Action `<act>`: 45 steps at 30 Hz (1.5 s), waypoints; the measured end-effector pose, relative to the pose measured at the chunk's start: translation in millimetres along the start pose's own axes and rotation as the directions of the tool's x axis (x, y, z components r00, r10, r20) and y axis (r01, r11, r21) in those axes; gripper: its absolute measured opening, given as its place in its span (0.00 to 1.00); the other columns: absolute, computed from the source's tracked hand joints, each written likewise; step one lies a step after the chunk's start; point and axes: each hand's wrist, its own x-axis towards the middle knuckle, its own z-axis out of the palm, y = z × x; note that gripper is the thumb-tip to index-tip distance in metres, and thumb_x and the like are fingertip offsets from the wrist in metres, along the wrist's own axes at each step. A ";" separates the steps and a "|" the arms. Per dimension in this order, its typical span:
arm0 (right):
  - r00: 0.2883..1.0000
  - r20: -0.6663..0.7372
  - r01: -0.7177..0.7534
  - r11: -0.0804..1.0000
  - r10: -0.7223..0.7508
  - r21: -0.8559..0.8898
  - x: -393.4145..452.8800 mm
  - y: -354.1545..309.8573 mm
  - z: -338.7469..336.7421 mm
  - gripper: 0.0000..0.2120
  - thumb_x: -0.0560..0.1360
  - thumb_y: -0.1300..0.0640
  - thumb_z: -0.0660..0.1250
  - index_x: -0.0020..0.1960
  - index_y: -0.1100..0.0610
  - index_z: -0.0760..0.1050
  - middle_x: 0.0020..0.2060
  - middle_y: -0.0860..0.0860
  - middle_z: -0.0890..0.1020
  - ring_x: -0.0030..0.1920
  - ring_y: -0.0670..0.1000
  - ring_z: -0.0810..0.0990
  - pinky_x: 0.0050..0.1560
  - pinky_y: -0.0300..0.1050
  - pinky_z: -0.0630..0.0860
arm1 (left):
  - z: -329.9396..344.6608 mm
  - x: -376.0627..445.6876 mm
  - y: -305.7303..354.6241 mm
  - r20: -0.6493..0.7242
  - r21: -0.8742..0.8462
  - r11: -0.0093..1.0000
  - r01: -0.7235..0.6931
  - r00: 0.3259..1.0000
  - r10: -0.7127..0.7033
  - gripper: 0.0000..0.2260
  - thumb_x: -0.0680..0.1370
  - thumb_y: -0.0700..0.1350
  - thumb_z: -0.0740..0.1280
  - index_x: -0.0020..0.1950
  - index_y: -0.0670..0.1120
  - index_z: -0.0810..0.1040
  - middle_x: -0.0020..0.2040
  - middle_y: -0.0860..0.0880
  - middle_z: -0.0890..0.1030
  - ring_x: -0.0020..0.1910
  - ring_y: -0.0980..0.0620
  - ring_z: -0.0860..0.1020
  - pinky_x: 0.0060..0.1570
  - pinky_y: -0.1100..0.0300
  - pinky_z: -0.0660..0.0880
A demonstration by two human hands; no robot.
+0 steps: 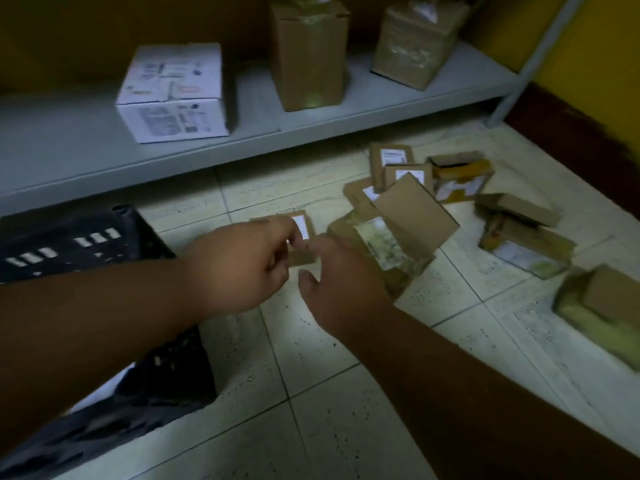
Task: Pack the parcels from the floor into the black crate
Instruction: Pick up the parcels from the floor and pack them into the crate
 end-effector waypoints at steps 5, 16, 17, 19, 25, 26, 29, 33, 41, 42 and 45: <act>0.993 0.032 -0.115 0.992 0.117 -0.045 -13.3 62.2 -32.4 0.21 0.77 0.51 0.65 0.68 0.52 0.70 0.61 0.51 0.76 0.62 0.53 0.75 0.62 0.52 0.74 | 41.7 34.0 53.7 0.077 0.043 0.996 -0.077 0.994 0.074 0.10 0.79 0.48 0.62 0.60 0.57 0.70 0.46 0.55 0.79 0.40 0.60 0.75 0.37 0.67 0.70; 0.938 -0.006 -0.345 0.935 0.347 0.080 -8.4 163.0 -81.8 0.13 0.75 0.50 0.64 0.58 0.53 0.73 0.52 0.51 0.76 0.53 0.53 0.77 0.51 0.49 0.76 | 71.0 117.6 160.8 0.137 -0.025 0.995 -0.092 0.986 0.094 0.12 0.77 0.50 0.63 0.61 0.51 0.72 0.52 0.51 0.80 0.49 0.52 0.78 0.50 0.55 0.76; 0.933 -0.010 -0.355 0.927 0.359 0.124 -7.7 170.8 -90.0 0.14 0.74 0.50 0.65 0.59 0.53 0.73 0.53 0.51 0.76 0.53 0.53 0.77 0.53 0.48 0.76 | 65.6 124.5 170.8 0.154 -0.012 0.997 -0.077 0.985 0.078 0.12 0.77 0.50 0.63 0.60 0.51 0.72 0.52 0.51 0.79 0.48 0.52 0.77 0.50 0.54 0.77; 0.914 0.002 -0.397 0.894 0.406 0.208 -12.4 184.7 -108.8 0.20 0.74 0.52 0.67 0.65 0.53 0.71 0.57 0.52 0.76 0.57 0.53 0.77 0.57 0.47 0.75 | 52.1 133.2 190.8 0.171 0.008 1.000 -0.025 0.985 0.023 0.13 0.77 0.49 0.64 0.62 0.53 0.71 0.53 0.52 0.78 0.47 0.54 0.78 0.48 0.54 0.78; 0.815 0.002 -0.514 0.722 0.580 0.463 -40.6 193.0 -123.4 0.22 0.77 0.52 0.68 0.68 0.55 0.69 0.61 0.54 0.75 0.55 0.51 0.76 0.51 0.39 0.71 | 30.8 137.6 231.7 0.181 0.015 0.984 0.179 0.967 -0.178 0.16 0.78 0.45 0.65 0.66 0.52 0.70 0.51 0.53 0.79 0.43 0.57 0.77 0.40 0.62 0.75; 0.809 -0.007 -0.508 0.705 0.588 0.495 -39.1 192.7 -120.1 0.21 0.77 0.52 0.67 0.67 0.55 0.69 0.60 0.54 0.75 0.53 0.49 0.75 0.50 0.40 0.72 | 35.6 142.5 232.4 0.182 0.032 0.980 0.195 0.963 -0.197 0.15 0.78 0.45 0.64 0.65 0.51 0.70 0.50 0.53 0.79 0.42 0.58 0.77 0.41 0.61 0.76; 0.816 -0.064 -0.478 0.733 0.574 0.484 -10.7 209.6 -110.4 0.20 0.78 0.54 0.66 0.68 0.54 0.68 0.62 0.53 0.74 0.56 0.49 0.75 0.50 0.39 0.70 | 62.0 178.0 220.3 0.183 0.062 0.980 0.188 0.963 -0.196 0.16 0.78 0.41 0.61 0.65 0.52 0.70 0.50 0.54 0.77 0.42 0.57 0.76 0.42 0.60 0.77; 0.797 -0.042 -0.525 0.725 0.603 0.446 32.0 251.5 -94.8 0.23 0.77 0.48 0.68 0.68 0.54 0.68 0.62 0.53 0.74 0.57 0.51 0.76 0.49 0.40 0.69 | 103.0 242.5 197.0 0.242 0.043 0.994 0.105 0.964 -0.112 0.18 0.77 0.38 0.61 0.66 0.51 0.69 0.57 0.49 0.77 0.50 0.50 0.78 0.44 0.58 0.76; 0.649 0.120 -0.735 0.579 0.751 0.353 74.9 249.9 -104.6 0.33 0.72 0.36 0.70 0.70 0.50 0.66 0.65 0.54 0.73 0.60 0.54 0.77 0.59 0.51 0.77 | 112.0 286.9 145.8 0.359 -0.112 0.963 0.246 0.914 -0.192 0.12 0.80 0.37 0.61 0.61 0.47 0.70 0.51 0.46 0.75 0.48 0.48 0.76 0.46 0.56 0.72; 0.610 0.168 -0.769 0.527 0.775 0.362 74.9 237.9 -110.9 0.34 0.71 0.35 0.69 0.71 0.50 0.65 0.66 0.54 0.73 0.61 0.54 0.77 0.60 0.51 0.76 | 104.6 282.1 144.7 0.386 -0.150 0.945 0.292 0.897 -0.215 0.13 0.79 0.36 0.60 0.62 0.47 0.70 0.53 0.45 0.76 0.51 0.45 0.77 0.51 0.54 0.74; 0.539 0.251 -0.825 0.444 0.804 0.350 73.2 198.4 -137.1 0.38 0.71 0.34 0.69 0.73 0.50 0.62 0.69 0.53 0.71 0.64 0.54 0.76 0.58 0.45 0.73 | 67.6 271.1 149.3 0.447 -0.279 0.848 0.450 0.843 -0.301 0.16 0.79 0.34 0.59 0.65 0.43 0.71 0.56 0.42 0.76 0.57 0.40 0.77 0.58 0.46 0.75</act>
